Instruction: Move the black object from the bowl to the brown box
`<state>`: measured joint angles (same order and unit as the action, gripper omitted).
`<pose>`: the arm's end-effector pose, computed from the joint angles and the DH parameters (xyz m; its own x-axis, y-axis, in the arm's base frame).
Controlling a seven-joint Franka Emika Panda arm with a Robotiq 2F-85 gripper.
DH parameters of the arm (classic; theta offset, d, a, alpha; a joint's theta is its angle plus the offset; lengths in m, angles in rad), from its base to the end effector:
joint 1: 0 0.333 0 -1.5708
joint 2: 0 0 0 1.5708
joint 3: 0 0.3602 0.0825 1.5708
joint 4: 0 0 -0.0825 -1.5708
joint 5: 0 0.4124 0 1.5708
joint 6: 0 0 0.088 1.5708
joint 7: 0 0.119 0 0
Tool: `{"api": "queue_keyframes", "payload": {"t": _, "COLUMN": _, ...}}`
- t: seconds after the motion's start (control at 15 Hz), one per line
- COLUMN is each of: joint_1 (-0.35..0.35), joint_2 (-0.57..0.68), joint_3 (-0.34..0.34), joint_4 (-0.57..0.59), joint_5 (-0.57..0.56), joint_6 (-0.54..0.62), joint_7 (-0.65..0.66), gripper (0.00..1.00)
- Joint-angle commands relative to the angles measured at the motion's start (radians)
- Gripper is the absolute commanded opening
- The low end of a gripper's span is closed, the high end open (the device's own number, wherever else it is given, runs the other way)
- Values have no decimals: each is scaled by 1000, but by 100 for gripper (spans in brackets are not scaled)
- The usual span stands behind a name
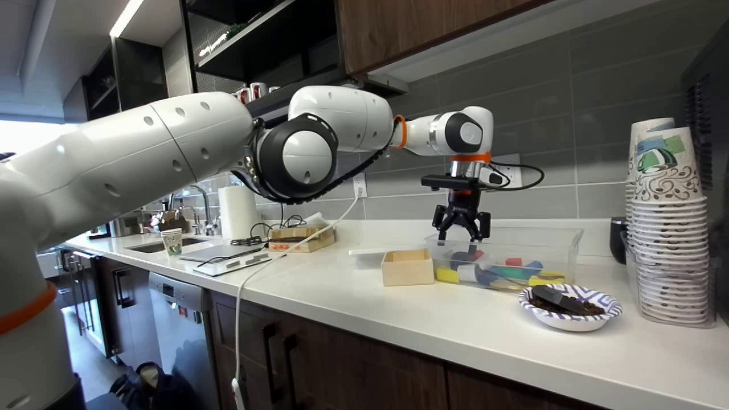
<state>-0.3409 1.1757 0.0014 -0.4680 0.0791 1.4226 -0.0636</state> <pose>0.7965 -0.2711 0.3128 0.9433 -0.2542 -0.2133 -0.2788 -0.9558 -0.0938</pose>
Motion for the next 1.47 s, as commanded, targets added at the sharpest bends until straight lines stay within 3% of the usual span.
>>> {"api": "queue_keyframes", "payload": {"t": 0.0, "joint_1": 3, "joint_2": 57, "joint_3": -4, "joint_4": 120, "joint_5": 8, "joint_6": -12, "joint_7": 17, "gripper": 100}}
{"api": "queue_keyframes", "payload": {"t": 0.2, "joint_1": -7, "joint_2": 23, "joint_3": 16, "joint_4": 60, "joint_5": 29, "joint_6": 61, "joint_7": 4, "gripper": 100}}
{"api": "queue_keyframes", "payload": {"t": 0.67, "joint_1": 9, "joint_2": 57, "joint_3": -18, "joint_4": 69, "joint_5": -23, "joint_6": 256, "joint_7": -20, "gripper": 100}}
{"api": "queue_keyframes", "payload": {"t": 1.07, "joint_1": 18, "joint_2": 65, "joint_3": -10, "joint_4": 64, "joint_5": -27, "joint_6": 308, "joint_7": -38, "gripper": 100}}
{"api": "queue_keyframes", "payload": {"t": 1.4, "joint_1": -3, "joint_2": 110, "joint_3": 18, "joint_4": 75, "joint_5": 0, "joint_6": 261, "joint_7": -56, "gripper": 100}}
